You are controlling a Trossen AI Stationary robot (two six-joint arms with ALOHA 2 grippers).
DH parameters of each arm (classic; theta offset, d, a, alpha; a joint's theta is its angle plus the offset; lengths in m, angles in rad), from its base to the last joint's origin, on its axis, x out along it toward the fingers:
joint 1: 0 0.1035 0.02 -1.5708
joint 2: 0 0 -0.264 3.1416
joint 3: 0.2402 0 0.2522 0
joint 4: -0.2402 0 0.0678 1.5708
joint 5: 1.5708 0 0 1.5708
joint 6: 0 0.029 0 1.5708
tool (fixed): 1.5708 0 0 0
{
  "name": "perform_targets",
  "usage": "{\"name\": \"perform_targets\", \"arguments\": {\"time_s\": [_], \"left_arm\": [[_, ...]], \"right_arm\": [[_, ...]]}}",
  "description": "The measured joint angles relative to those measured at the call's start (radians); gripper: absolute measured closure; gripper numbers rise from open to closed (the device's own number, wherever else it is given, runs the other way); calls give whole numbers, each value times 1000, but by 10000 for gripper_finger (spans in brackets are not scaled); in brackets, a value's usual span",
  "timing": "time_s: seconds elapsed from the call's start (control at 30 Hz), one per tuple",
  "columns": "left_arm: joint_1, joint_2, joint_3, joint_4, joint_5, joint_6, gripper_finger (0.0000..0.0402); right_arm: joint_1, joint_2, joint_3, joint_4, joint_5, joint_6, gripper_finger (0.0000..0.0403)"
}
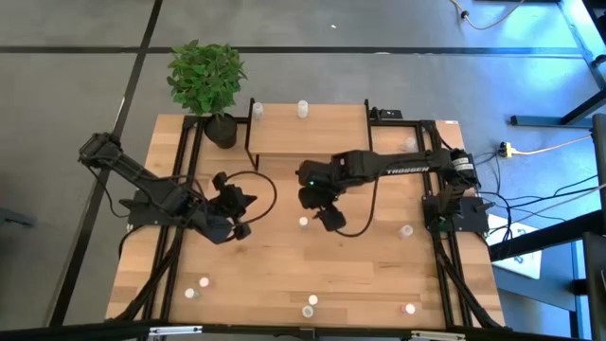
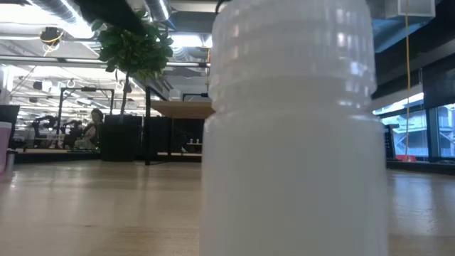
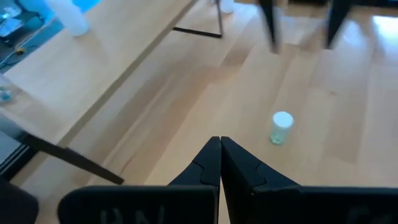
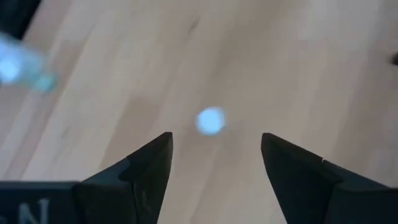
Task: Pick and place medicine bottles onto shelf by color
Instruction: Put the center green pill bottle on the shelf
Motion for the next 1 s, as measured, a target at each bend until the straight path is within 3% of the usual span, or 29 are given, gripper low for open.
{"name": "perform_targets", "arguments": {"time_s": [0.37,0.6,0.83,1.0], "left_arm": [[-64,-35,0,3,188,91,401],[-72,-42,0,-1,190,93,401],[-71,-42,0,-6,185,93,401],[-71,-42,0,-6,181,96,401]], "right_arm": [[5,0,-23,33,-5,25,155],[6,0,-90,94,-82,23,155],[6,0,-127,168,14,19,155],[9,-1,-164,219,23,-33,155]]}}
